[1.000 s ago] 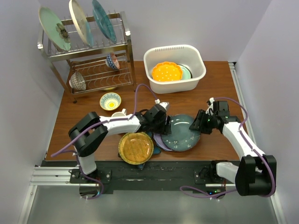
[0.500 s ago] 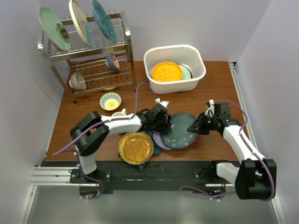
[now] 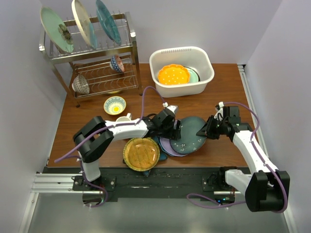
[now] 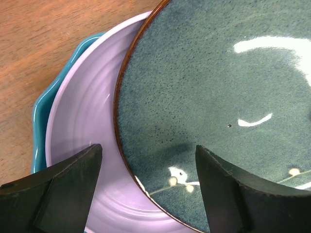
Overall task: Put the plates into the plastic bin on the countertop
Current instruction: Pick up the plate from the corner of the board.
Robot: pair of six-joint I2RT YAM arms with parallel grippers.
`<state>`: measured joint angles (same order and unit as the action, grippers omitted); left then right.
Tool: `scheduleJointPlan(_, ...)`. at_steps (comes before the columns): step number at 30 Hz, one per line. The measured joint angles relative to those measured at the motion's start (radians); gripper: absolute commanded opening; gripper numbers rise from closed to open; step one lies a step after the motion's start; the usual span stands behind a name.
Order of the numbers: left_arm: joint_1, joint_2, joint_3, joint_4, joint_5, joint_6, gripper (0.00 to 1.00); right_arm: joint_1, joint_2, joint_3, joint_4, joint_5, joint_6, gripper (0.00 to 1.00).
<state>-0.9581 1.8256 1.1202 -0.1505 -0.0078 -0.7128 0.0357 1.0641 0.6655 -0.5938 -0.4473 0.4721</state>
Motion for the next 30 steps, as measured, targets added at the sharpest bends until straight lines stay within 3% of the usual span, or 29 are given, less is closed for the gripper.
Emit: scheduleJointPlan(30, -0.002, -0.274, -0.096, -0.037, -0.028, 0.018, 1.00, 0.002, -0.067, 0.042, -0.066, 0.046, -0.021, 0.00)
